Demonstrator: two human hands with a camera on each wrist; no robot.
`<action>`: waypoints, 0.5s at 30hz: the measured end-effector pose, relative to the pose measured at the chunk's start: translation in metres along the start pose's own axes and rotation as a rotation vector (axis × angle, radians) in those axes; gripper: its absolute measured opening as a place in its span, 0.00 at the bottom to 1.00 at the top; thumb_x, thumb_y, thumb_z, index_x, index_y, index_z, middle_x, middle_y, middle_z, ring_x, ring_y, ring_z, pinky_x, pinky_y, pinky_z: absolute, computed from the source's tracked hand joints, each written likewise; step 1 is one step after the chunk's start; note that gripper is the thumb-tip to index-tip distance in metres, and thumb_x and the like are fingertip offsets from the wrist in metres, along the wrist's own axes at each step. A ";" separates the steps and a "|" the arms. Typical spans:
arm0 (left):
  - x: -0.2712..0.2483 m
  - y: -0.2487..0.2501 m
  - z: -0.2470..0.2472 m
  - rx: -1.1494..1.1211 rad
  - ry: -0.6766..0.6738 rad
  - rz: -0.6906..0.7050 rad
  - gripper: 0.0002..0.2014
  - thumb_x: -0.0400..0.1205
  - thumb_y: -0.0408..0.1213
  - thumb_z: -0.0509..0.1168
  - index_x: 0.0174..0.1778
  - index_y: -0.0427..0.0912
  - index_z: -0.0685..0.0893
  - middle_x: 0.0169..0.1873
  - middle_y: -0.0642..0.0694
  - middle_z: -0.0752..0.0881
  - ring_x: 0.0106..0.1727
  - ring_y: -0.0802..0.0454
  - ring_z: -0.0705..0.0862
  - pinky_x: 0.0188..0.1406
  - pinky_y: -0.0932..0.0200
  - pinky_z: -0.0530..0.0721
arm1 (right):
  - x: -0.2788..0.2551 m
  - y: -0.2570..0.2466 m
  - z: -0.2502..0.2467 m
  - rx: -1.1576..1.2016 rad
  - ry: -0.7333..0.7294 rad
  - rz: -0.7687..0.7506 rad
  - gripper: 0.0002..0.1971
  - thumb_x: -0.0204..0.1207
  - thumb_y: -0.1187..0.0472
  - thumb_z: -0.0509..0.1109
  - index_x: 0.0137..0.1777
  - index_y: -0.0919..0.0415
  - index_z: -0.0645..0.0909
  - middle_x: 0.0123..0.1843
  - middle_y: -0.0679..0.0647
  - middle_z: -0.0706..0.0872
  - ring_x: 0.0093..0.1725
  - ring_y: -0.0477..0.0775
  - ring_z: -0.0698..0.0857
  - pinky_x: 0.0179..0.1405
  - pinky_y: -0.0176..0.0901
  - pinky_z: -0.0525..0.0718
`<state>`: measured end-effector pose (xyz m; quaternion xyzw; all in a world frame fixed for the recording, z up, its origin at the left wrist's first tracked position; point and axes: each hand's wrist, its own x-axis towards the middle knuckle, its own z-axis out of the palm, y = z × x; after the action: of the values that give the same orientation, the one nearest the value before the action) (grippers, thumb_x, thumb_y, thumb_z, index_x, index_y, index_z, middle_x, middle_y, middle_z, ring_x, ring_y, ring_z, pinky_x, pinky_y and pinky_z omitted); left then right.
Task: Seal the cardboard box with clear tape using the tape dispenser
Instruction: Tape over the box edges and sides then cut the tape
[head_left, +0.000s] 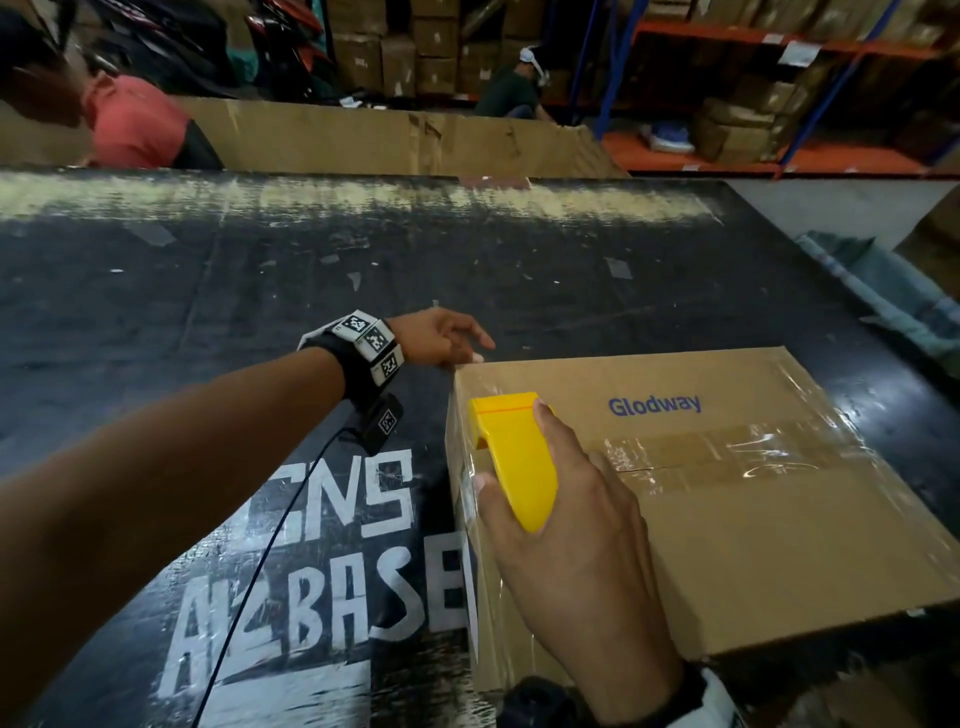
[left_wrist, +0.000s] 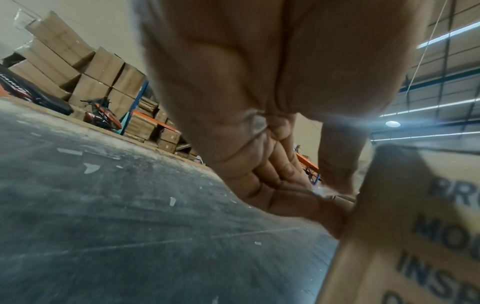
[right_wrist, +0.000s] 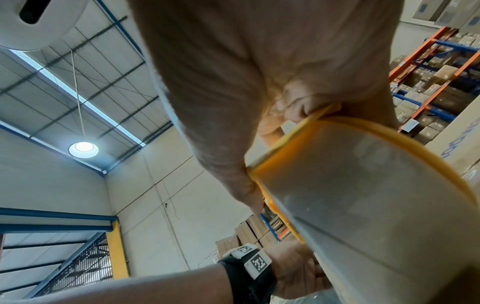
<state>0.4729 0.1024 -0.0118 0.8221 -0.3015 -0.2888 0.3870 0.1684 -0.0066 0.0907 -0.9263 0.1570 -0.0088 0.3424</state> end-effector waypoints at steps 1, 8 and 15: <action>-0.001 -0.007 0.004 0.080 -0.009 -0.009 0.20 0.80 0.32 0.73 0.68 0.44 0.84 0.51 0.43 0.93 0.44 0.57 0.89 0.47 0.61 0.86 | 0.000 0.000 0.000 -0.005 0.001 0.002 0.40 0.77 0.34 0.64 0.87 0.35 0.51 0.75 0.46 0.75 0.73 0.49 0.74 0.70 0.45 0.75; -0.042 -0.019 0.018 -0.259 0.312 0.164 0.16 0.87 0.30 0.60 0.63 0.50 0.88 0.65 0.43 0.90 0.69 0.49 0.87 0.69 0.53 0.84 | 0.000 0.003 0.001 -0.029 0.003 0.002 0.40 0.77 0.34 0.63 0.86 0.34 0.50 0.80 0.44 0.73 0.76 0.48 0.72 0.71 0.44 0.73; -0.060 -0.012 0.056 -0.051 0.211 0.378 0.18 0.91 0.39 0.58 0.75 0.48 0.84 0.77 0.52 0.81 0.80 0.57 0.76 0.82 0.49 0.73 | 0.001 -0.002 0.002 -0.049 0.010 0.025 0.39 0.78 0.33 0.62 0.87 0.36 0.52 0.73 0.47 0.78 0.69 0.50 0.77 0.59 0.44 0.75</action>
<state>0.3971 0.1264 -0.0371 0.7665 -0.4007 -0.1308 0.4845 0.1705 -0.0044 0.0906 -0.9324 0.1704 -0.0051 0.3187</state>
